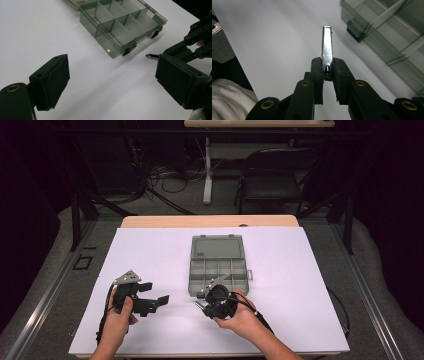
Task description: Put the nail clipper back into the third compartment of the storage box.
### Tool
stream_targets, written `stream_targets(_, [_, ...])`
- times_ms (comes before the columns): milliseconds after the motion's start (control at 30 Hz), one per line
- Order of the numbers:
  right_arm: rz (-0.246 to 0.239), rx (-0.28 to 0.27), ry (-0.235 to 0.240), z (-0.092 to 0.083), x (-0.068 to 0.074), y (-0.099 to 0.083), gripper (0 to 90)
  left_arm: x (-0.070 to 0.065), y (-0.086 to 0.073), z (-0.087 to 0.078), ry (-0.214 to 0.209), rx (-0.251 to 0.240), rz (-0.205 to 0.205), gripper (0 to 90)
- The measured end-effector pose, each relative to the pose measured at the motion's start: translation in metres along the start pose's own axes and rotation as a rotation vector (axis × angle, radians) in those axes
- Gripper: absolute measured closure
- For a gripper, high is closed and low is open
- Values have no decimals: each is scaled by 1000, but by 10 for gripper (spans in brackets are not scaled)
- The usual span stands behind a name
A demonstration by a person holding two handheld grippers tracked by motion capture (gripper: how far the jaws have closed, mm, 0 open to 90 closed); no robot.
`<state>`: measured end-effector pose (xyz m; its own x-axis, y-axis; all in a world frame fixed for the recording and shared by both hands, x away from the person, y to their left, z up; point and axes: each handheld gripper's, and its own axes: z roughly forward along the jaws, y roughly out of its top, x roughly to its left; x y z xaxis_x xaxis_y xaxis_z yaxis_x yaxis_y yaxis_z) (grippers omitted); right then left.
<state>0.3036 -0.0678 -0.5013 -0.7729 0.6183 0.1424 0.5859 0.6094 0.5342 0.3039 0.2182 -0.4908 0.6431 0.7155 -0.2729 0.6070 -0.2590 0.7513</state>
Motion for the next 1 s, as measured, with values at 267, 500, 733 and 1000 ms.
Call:
stream_targets(267, [24, -30, -28, -19, -16, 8, 797, 1, 1, -3, 2, -11, -6, 117])
stream_targets(500, [45, -65, -63, -36, -33, 17, 796, 1, 1, -4, -7, -14, -9, 118])
stream_targets(733, [74, -81, -87, -50, -49, 24, 797, 2, 1, -5, -5, -21, -12, 118])
stream_targets(1000, [120, -91, -117, -62, -70, 34, 796, 1, 2, -6, -10, -26, -15, 118])
